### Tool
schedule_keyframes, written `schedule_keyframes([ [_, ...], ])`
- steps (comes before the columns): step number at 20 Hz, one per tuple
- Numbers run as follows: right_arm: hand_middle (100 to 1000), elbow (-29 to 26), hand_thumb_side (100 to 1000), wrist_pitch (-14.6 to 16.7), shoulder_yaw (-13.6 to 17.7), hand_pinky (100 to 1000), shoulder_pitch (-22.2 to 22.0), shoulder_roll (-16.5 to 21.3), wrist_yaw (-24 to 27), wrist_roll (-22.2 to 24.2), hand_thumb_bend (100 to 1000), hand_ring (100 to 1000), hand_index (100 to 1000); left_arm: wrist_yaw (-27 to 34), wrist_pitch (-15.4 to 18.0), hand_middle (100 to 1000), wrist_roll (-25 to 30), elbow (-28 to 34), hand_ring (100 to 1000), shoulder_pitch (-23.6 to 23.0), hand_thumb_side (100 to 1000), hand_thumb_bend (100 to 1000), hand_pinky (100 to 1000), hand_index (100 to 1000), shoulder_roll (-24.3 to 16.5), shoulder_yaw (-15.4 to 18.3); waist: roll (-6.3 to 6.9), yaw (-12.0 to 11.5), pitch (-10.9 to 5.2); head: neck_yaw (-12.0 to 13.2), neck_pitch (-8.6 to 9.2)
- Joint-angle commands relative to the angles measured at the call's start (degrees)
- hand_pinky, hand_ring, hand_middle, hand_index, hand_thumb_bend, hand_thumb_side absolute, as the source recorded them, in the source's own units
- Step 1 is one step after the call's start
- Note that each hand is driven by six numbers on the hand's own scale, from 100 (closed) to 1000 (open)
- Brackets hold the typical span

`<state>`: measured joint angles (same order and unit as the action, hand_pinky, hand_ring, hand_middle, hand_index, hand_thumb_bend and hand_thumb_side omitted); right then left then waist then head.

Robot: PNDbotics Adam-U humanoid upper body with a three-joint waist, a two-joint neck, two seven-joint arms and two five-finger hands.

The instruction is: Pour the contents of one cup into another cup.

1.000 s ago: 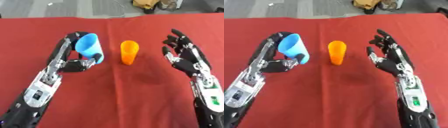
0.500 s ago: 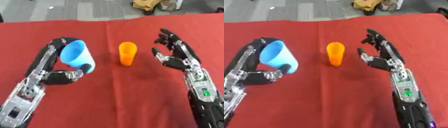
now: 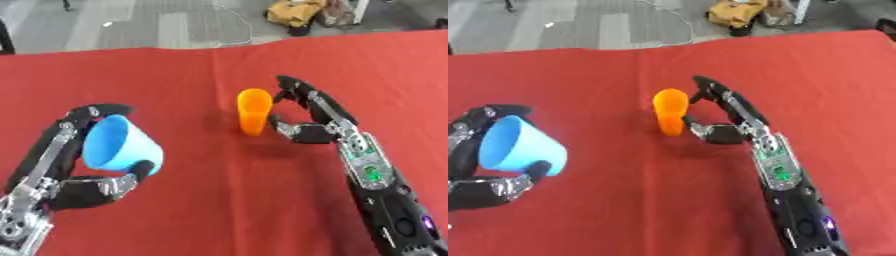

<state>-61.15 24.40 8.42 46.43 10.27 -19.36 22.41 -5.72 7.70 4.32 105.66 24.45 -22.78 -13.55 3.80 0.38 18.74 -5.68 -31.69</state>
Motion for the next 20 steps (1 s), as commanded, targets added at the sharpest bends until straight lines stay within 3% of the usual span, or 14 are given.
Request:
schedule_keyframes([
  [1, 637, 1.23, 188, 1.03, -0.25, 945, 1.83, 0.46, -1.63, 0.16, 301, 1000, 967, -0.65, -0.35, 409, 0.5, 2.92, 275, -0.94, 100, 100, 278, 777, -2.01, 1.3, -0.11, -0.29, -1.44, -0.7, -0.29],
  [10, 636, 2.84, 193, 1.55, -0.22, 944, 2.83, -0.19, -3.17, 0.06, 307, 1000, 965, -1.49, -0.88, 410, 0.78, 4.62, 275, -3.16, 100, 100, 280, 778, -2.15, 1.98, -0.01, -0.56, -1.6, -1.09, -0.17],
  [11, 669, 2.91, 233, 1.55, -0.27, 950, 2.88, -0.25, -3.22, 0.09, 364, 1000, 971, -1.51, -0.9, 416, 0.81, 4.62, 280, -3.23, 100, 100, 287, 781, -2.13, 1.98, 0.01, -0.62, -1.63, -1.15, -0.16],
  [15, 765, 3.71, 262, 1.41, -0.6, 976, 3.51, -1.21, -4.71, 1.22, 421, 1000, 983, -2.37, -0.73, 418, 1.51, 5.06, 282, -4.88, 100, 100, 290, 782, -1.73, 2.3, 0.11, -1.06, -2.01, -1.49, -0.23],
  [20, 778, 3.94, 276, 0.92, -0.46, 979, 3.84, -1.88, -8.21, 0.3, 437, 1000, 986, -2.56, -0.85, 420, 1.79, 5.14, 283, -5.36, 100, 100, 292, 783, -1.37, 2.36, 0.11, -1.2, -2.24, -1.63, -0.22],
])
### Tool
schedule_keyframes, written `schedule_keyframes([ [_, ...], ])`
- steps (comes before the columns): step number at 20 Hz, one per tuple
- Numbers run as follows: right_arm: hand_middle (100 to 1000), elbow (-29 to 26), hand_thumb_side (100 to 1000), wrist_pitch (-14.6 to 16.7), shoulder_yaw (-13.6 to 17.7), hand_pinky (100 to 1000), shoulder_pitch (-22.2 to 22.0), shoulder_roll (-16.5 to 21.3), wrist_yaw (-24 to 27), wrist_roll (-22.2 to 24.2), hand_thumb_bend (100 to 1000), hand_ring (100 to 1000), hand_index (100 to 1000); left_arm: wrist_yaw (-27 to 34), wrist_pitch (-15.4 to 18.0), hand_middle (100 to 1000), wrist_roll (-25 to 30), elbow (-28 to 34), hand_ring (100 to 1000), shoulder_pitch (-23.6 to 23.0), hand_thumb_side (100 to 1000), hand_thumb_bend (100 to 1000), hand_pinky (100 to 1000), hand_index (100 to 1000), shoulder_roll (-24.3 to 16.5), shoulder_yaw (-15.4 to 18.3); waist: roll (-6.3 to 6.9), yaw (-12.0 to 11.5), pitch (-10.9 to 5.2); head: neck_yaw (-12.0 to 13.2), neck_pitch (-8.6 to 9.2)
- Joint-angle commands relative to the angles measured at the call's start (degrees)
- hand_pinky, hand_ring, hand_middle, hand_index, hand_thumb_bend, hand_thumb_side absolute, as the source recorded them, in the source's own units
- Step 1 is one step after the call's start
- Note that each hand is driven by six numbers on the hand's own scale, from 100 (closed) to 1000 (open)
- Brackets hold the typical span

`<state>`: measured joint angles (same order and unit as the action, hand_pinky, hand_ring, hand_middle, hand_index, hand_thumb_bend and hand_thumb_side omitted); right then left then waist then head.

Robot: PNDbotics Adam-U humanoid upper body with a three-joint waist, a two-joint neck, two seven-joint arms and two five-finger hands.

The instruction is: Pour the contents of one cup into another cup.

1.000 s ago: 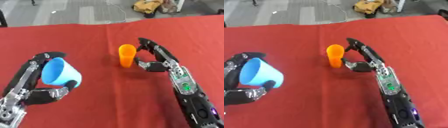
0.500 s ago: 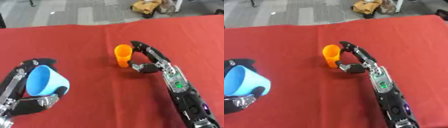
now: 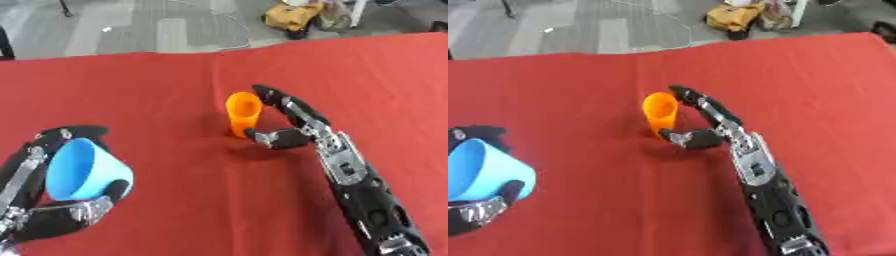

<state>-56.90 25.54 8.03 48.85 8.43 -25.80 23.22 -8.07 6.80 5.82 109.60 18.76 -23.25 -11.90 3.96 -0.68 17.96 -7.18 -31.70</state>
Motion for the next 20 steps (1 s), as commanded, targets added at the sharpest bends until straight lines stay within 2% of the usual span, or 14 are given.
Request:
schedule_keyframes([
  [1, 778, -0.1, 266, -0.33, -0.09, 977, 1.52, -0.2, -2.46, -0.77, 446, 1000, 986, -0.22, 0.04, 420, 0.34, 1.19, 284, 0.3, 100, 100, 292, 783, -0.85, 0.7, -0.04, -0.19, -1.49, -0.16, -0.22],
  [12, 724, 4.83, 279, -1.37, 0.14, 949, 3.97, -2.71, -7.55, -2.77, 423, 1000, 969, -0.3, 0.26, 421, 0.65, 1.03, 284, 0.09, 100, 100, 293, 783, 0.05, 0.39, 0.34, -1.04, -1.81, -0.82, -0.35],
  [16, 598, 5.91, 256, -1.51, 0.28, 926, 4.74, -3.55, -8.92, -3.82, 394, 1000, 929, -0.59, 0.55, 421, 0.53, 1.27, 284, 0.03, 100, 100, 294, 783, 0.36, 0.39, 0.46, -1.25, -1.84, -1.08, -0.39],
  [18, 526, 6.15, 206, -1.49, 0.47, 903, 4.97, -3.81, -9.51, -4.83, 347, 946, 884, -0.68, 0.8, 422, 0.4, 1.5, 285, 0.04, 100, 100, 294, 783, 0.51, 0.41, 0.48, -1.36, -1.87, -1.17, -0.38],
  [20, 456, 6.2, 103, -1.5, 0.7, 872, 5.16, -4.05, -10.07, -6.42, 259, 884, 827, -0.74, 1.19, 421, 0.17, 1.82, 285, 0.1, 100, 100, 295, 783, 0.65, 0.46, 0.51, -1.45, -1.9, -1.25, -0.35],
])
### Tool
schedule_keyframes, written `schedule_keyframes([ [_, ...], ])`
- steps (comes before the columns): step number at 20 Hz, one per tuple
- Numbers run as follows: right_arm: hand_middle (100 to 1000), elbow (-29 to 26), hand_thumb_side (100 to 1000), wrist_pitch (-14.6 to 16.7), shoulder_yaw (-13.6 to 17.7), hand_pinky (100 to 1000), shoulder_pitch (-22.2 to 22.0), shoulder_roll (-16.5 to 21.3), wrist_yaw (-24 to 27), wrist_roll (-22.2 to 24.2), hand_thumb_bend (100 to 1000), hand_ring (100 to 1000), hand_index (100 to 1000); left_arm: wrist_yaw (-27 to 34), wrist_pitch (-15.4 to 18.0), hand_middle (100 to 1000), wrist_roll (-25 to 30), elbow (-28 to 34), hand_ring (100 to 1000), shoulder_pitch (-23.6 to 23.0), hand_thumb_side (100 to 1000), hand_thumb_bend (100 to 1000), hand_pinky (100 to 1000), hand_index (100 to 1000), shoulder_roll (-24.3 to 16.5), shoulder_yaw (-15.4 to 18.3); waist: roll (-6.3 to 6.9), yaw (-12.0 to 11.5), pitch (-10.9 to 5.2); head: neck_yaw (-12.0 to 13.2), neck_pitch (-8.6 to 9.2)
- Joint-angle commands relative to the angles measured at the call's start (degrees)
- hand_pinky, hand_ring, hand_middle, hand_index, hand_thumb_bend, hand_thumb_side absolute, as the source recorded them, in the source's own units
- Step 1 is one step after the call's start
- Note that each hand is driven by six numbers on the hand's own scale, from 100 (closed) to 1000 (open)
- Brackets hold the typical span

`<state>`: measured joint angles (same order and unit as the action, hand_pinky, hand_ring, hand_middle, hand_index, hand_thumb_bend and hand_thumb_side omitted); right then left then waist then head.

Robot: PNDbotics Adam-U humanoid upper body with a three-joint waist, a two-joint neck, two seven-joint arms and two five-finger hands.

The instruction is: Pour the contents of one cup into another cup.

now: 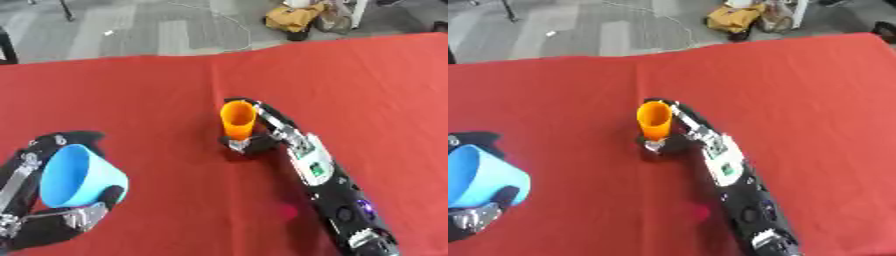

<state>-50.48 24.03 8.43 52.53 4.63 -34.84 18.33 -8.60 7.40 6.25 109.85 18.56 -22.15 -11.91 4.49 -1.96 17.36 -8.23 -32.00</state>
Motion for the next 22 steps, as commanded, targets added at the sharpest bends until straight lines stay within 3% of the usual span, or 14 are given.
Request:
schedule_keyframes([
  [1, 434, -0.21, 100, -0.05, 0.39, 859, 1.58, -0.35, -1.3, -2.45, 213, 861, 807, -0.23, 0.86, 422, -0.43, 1.73, 285, 0.31, 100, 100, 295, 783, -0.4, 0.48, -0.01, -0.21, -1.31, -0.25, -0.02],
  [2, 403, -0.17, 100, -0.17, 0.45, 840, 1.68, -0.39, -1.55, -3.38, 145, 829, 778, -0.24, 1.08, 422, -0.53, 1.83, 285, 0.31, 100, 100, 296, 783, -0.37, 0.46, -0.01, -0.24, -1.31, -0.3, 0.03],
  [4, 373, -0.11, 100, -0.46, 0.56, 813, 1.91, -0.37, -1.74, -5.26, 100, 795, 752, -0.25, 1.4, 421, -0.56, 1.9, 285, 0.31, 100, 100, 296, 782, -0.33, 0.4, -0.03, -0.28, -1.33, -0.36, 0.13],
  [10, 328, -0.54, 100, -0.7, 0.34, 771, 3.53, 0.89, -0.88, -8.37, 100, 749, 711, -0.5, 2.05, 420, 0.22, 1.33, 283, 0.37, 100, 100, 293, 778, -0.77, -0.16, -0.24, -0.33, -1.42, -0.27, 0.15],
  [22, 332, -4.35, 100, 0.54, -0.52, 763, 8.21, 3.44, 2.44, -7.58, 100, 742, 706, -1.09, 2.95, 419, 4.38, -2.82, 279, 2.24, 100, 100, 289, 758, -3.39, -3.23, -0.86, -0.17, -1.63, -0.01, 0.28],
])
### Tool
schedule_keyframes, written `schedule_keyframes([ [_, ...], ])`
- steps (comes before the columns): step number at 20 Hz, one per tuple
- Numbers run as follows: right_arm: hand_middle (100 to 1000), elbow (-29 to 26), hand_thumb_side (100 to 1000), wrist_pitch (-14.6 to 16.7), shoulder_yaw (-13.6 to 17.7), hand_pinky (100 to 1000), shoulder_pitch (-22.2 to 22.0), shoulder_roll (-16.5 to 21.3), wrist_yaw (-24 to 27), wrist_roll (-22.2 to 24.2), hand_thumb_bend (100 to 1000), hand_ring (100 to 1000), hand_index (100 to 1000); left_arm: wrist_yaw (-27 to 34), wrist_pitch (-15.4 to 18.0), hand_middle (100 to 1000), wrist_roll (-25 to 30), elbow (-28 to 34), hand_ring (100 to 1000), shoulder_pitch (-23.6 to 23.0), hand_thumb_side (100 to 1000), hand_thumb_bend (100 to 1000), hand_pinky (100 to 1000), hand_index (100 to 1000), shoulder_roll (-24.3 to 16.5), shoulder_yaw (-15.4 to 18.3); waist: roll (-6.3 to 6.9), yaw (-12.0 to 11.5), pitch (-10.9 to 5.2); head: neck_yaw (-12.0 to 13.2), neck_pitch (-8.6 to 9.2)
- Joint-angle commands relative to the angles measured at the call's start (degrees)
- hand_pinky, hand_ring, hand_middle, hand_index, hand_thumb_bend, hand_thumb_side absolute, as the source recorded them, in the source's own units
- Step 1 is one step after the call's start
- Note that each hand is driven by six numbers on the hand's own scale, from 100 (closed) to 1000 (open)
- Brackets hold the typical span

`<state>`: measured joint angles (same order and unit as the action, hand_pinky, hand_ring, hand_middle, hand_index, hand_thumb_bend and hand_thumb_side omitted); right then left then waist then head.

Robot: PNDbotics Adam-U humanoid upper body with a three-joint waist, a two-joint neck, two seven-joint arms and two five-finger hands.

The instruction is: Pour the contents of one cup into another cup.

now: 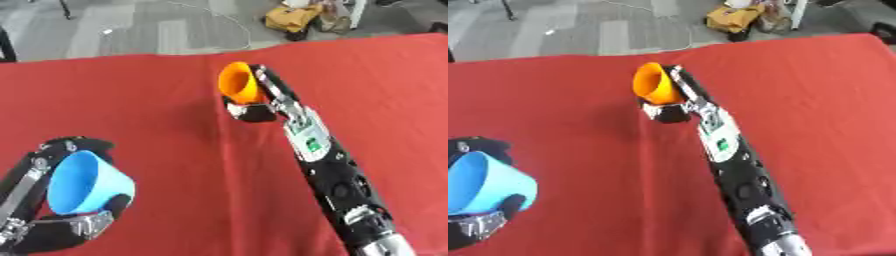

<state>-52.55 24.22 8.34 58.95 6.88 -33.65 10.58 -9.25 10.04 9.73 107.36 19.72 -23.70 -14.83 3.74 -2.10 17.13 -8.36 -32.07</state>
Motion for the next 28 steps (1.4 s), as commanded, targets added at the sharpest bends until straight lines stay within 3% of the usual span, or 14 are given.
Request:
schedule_keyframes([
  [1, 332, -2.66, 100, 0.36, -0.55, 763, 1.98, 1.24, 1.72, 0.37, 100, 741, 706, -0.74, 0.51, 419, 1.2, -0.89, 279, 1.34, 100, 100, 289, 758, -1.94, -0.55, -0.15, -0.01, -1.41, 0.15, 0.38],
  [8, 337, -4.11, 100, 0.26, -1.07, 758, 2.68, 1.36, 3.57, 1.53, 100, 737, 707, -2.15, 2.25, 422, 2.19, -3.46, 281, 2.44, 100, 124, 295, 761, -2.1, -1.47, -0.42, 0.1, -1.48, 0.22, 0.46],
  [14, 340, -6.17, 100, 2.47, -3.43, 753, 4.67, 0.63, 3.98, 4.09, 100, 734, 708, -4.99, 4.73, 423, 4.79, -9.89, 282, 6.78, 100, 123, 296, 761, -1.31, -3.76, -1.33, 0.29, -1.4, 0.69, 0.52],
  [28, 359, -9.0, 100, 11.46, -8.17, 734, 6.49, -4.65, -4.36, 7.43, 143, 714, 712, -4.15, 9.13, 431, 8.23, -15.56, 289, 12.56, 100, 100, 306, 768, 1.83, -6.05, -2.13, -0.12, -1.33, 0.78, 0.7],
])
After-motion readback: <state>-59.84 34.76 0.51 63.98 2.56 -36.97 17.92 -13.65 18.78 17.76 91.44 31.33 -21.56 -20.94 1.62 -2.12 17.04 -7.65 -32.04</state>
